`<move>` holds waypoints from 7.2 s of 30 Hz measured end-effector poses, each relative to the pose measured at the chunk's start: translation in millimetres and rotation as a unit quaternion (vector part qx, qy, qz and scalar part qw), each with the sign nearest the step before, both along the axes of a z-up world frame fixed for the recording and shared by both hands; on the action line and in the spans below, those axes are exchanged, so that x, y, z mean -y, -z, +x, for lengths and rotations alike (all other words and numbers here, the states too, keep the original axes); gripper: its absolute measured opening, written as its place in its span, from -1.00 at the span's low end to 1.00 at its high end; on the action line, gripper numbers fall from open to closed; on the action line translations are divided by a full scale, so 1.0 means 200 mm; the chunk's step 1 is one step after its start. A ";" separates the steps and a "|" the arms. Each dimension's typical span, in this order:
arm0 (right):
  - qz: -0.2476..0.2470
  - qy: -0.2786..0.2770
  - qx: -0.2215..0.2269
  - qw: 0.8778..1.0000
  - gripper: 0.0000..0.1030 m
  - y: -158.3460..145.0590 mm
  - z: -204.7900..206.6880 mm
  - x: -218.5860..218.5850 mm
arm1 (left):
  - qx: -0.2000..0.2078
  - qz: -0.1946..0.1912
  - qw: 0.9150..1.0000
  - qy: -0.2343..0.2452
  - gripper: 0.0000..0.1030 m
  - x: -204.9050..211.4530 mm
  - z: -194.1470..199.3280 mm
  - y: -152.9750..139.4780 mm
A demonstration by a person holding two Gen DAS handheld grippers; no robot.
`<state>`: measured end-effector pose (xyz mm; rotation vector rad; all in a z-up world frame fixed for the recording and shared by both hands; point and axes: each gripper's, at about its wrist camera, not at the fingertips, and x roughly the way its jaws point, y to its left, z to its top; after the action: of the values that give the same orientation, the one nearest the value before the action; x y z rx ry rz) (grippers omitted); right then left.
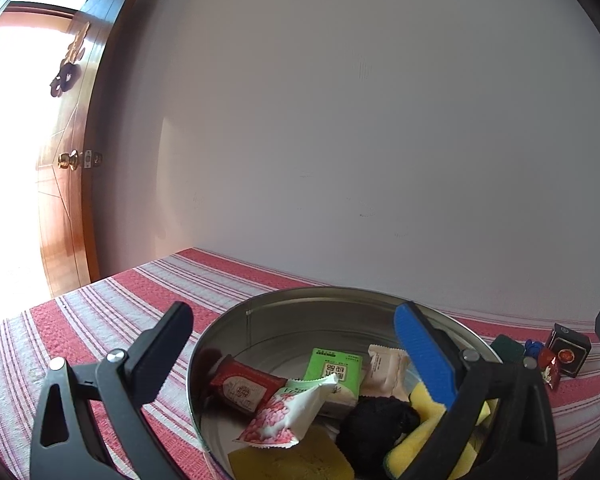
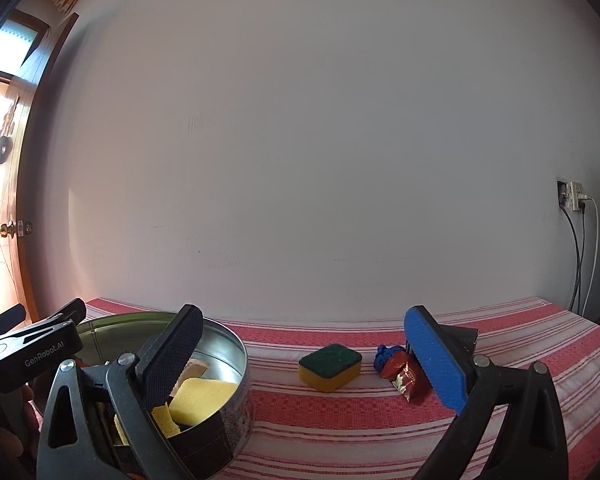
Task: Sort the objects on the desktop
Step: 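Withdraw both tools from the tin toward the green sponge and black box, then grasp the green-topped sponge with the left tool while the right tool grasps the red snack packet, then carry the green sponge and red snack packet over the silver tin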
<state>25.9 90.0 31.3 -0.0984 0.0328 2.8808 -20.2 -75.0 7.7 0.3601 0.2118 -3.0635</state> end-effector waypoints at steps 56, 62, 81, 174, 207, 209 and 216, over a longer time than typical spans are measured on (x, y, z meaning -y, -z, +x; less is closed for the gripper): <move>-0.140 0.148 0.033 0.978 0.99 0.06 0.01 -1.17 | 0.229 -0.234 0.926 0.187 0.99 -1.53 -0.58 0.26; -0.172 0.145 0.032 0.974 0.99 0.07 0.02 -1.22 | 0.295 -0.191 0.917 0.186 0.99 -1.49 -0.72 0.32; -0.225 0.105 0.070 0.966 0.98 0.14 -0.04 -1.31 | 0.205 -0.119 0.933 0.270 0.39 -1.38 -0.28 0.13; -0.037 0.038 0.066 0.996 -0.25 0.13 -0.02 -0.56 | 0.057 -0.081 0.960 0.264 0.40 -0.76 0.04 0.03; 0.006 -0.126 0.076 0.989 -0.25 0.04 -0.26 0.21 | 0.082 -0.002 0.994 0.076 0.39 -0.02 -0.25 -0.05; 0.007 -0.134 0.075 0.988 -0.25 0.03 -0.30 0.25 | 0.090 -0.008 0.994 0.058 0.39 0.01 -0.27 -0.04; 0.003 -0.143 0.077 0.987 -0.25 0.00 -0.43 0.33 | 0.128 -0.006 0.991 0.028 0.39 0.10 -0.34 0.01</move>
<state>-60.2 23.7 31.5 -0.3530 -0.0203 3.1486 -89.0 -95.0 6.4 0.7622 0.1742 -3.0303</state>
